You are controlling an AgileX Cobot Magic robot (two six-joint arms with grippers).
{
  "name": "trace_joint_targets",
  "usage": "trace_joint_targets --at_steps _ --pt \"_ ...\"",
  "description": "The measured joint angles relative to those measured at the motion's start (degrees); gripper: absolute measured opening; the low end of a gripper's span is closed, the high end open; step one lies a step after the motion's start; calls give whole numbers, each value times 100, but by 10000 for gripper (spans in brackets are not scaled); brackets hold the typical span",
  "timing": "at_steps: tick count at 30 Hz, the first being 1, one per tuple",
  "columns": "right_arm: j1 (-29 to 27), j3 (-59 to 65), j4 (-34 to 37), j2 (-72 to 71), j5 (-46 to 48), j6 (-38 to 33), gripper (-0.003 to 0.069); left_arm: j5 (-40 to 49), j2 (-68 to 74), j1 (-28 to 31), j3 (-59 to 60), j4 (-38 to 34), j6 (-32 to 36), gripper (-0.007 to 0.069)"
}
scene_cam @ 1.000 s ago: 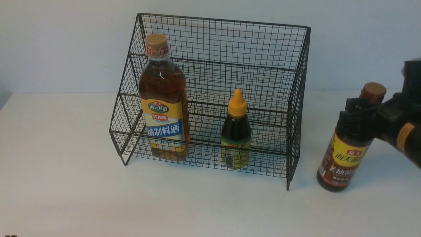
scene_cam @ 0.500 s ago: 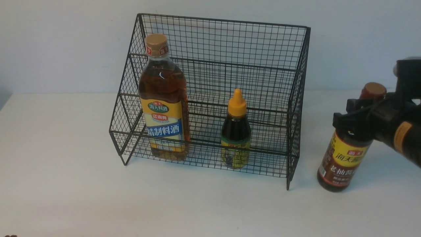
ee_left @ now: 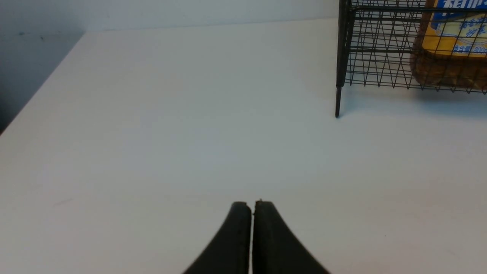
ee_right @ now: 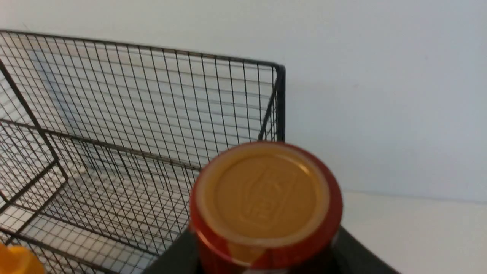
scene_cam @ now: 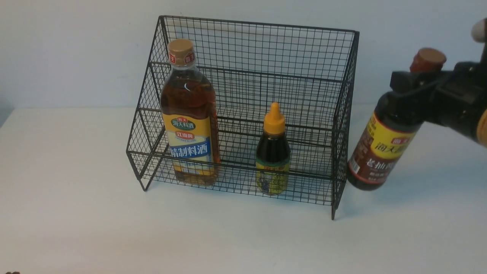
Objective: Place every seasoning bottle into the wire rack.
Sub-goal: Use the right arm to put the condiment bottle back on the shelf
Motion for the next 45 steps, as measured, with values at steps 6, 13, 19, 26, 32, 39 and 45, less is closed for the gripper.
trace_joint_targets --at_steps 6,13,19,26,32,39,45 --pt "0 -327 -36 5 -218 -197 277 0 0 0 0 0 0 -5" --pt "0 -865 -36 5 -433 -321 277 0 0 0 0 0 0 -5" --pt "0 -1271 -46 16 -653 -341 277 0 0 0 0 0 0 -5" --pt "0 -1900 -129 436 -973 -341 277 0 0 0 0 0 0 -5" --pt "0 -2405 -167 1202 -1245 -341 277 0 0 0 0 0 0 -5" --pt "0 -2840 -189 1812 -1347 -337 277 0 0 0 0 0 0 -5" --pt "0 -2965 -189 2019 -1347 -282 277 0 0 0 0 0 0 -5"
